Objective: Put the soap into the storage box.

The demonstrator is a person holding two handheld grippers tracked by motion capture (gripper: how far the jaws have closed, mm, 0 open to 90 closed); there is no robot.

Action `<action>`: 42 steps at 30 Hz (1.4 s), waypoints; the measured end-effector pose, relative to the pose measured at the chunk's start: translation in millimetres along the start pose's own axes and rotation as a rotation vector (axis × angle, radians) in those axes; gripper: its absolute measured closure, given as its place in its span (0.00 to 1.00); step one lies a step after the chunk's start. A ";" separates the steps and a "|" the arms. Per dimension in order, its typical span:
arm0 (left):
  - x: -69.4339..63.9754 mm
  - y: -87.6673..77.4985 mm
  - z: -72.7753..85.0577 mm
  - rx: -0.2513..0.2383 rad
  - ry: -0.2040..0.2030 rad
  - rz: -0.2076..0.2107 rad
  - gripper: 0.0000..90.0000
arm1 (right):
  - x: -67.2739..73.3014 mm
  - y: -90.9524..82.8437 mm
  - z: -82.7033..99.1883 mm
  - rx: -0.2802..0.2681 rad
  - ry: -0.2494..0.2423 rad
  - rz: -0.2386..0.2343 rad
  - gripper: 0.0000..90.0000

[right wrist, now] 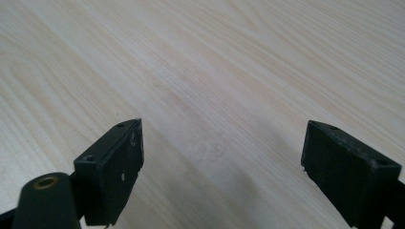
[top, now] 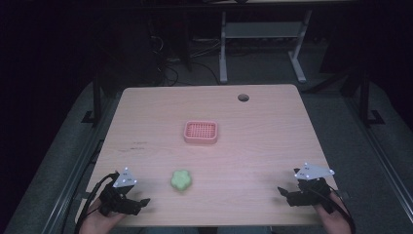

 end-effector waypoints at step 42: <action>-22.4 15.7 -32.3 0.062 0.072 0.040 0.22 | 15.3 1.9 -5.5 0.005 -0.042 -0.035 0.15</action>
Point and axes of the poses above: each handheld gripper's, and its own axes: y roughly forward along the jaws, z roughly out of its underside, x roughly to its left, the point moved 3 cm from there along y, roughly forward along the jaws, and after that the axes turned 6 degrees about z, right-handed, at the moved point
